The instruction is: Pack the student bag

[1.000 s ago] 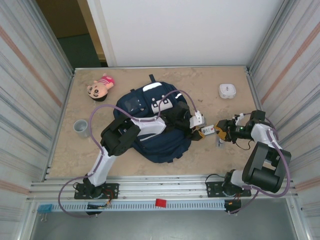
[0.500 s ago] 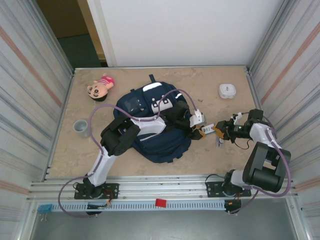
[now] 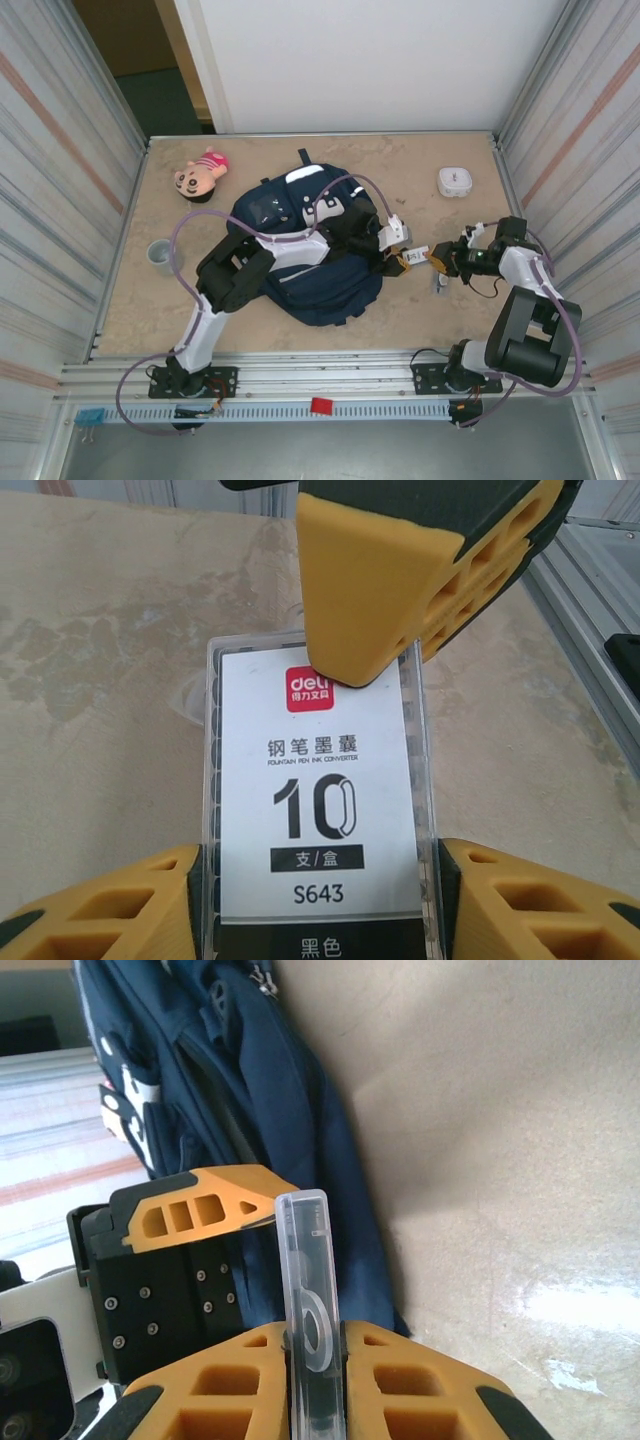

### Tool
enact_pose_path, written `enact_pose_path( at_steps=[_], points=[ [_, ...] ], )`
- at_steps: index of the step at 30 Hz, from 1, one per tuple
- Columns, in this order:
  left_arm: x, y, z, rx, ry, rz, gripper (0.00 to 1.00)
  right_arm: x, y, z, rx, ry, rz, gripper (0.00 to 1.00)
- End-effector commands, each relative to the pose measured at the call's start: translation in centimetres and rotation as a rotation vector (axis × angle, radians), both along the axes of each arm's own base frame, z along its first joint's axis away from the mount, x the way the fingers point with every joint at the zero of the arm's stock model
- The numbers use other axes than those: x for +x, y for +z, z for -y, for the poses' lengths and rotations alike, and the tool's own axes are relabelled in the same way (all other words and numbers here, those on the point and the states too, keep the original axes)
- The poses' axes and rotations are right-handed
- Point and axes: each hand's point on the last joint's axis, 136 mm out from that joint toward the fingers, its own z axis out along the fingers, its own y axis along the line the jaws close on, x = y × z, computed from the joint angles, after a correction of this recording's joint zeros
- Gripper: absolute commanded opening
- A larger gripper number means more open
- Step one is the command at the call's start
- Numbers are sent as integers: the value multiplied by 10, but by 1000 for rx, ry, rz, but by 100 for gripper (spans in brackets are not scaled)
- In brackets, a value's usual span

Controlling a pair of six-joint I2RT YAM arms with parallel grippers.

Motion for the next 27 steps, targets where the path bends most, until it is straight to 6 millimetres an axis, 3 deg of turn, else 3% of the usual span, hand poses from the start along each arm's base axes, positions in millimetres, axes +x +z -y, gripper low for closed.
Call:
enact_pose_path(
  at_steps=[1, 7, 12, 18, 21, 27],
  points=[
    [8, 77, -10, -103, 24, 146, 62, 5, 16, 6, -19, -38, 17, 10],
    [13, 94, -72, 59, 199, 205, 77, 16, 40, 14, -19, -80, 91, 10],
    [1, 79, -132, 239, 304, 218, 83, 17, 52, 10, -8, -73, 122, 10],
    [-10, 48, -184, 409, 409, 225, 83, 16, 52, 4, -14, -59, 127, 10],
    [-7, 32, -196, 497, 465, 244, 83, 16, 50, -1, -12, -45, 124, 10],
    [-9, 0, -187, 603, 495, 253, 87, 16, 49, -6, -23, -32, 120, 10]
  ],
)
